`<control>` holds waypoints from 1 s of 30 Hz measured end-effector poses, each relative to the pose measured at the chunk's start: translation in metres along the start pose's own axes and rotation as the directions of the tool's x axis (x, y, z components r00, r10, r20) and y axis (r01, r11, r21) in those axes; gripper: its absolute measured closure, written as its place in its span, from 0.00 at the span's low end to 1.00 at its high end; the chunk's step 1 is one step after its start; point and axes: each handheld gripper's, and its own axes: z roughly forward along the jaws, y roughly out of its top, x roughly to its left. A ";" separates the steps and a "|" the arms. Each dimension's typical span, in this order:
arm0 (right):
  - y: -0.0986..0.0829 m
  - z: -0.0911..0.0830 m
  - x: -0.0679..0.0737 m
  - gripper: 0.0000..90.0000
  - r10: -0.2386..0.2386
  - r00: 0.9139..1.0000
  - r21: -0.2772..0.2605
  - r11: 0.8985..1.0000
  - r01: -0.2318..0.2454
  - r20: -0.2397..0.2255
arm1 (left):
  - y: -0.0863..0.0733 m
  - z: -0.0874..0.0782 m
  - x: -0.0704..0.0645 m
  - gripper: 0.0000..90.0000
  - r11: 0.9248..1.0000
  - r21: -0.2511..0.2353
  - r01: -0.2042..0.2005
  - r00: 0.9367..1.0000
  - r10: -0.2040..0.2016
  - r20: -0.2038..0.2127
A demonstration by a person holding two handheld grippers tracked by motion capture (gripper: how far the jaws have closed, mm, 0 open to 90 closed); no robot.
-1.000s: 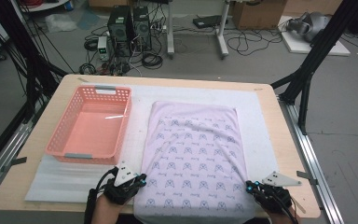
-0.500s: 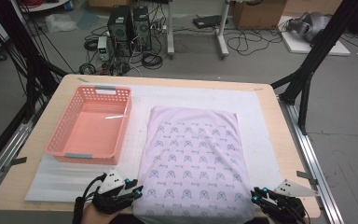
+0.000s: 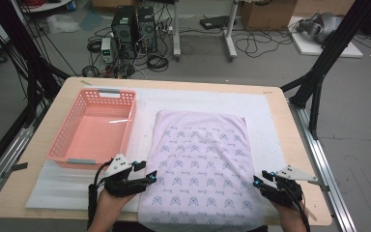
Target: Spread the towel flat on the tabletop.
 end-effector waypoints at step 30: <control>0.028 0.016 -0.028 0.39 -0.020 1.000 -0.072 0.997 0.021 0.022 | 0.014 0.021 0.016 0.22 0.998 -0.061 -0.008 1.000 0.006 -0.028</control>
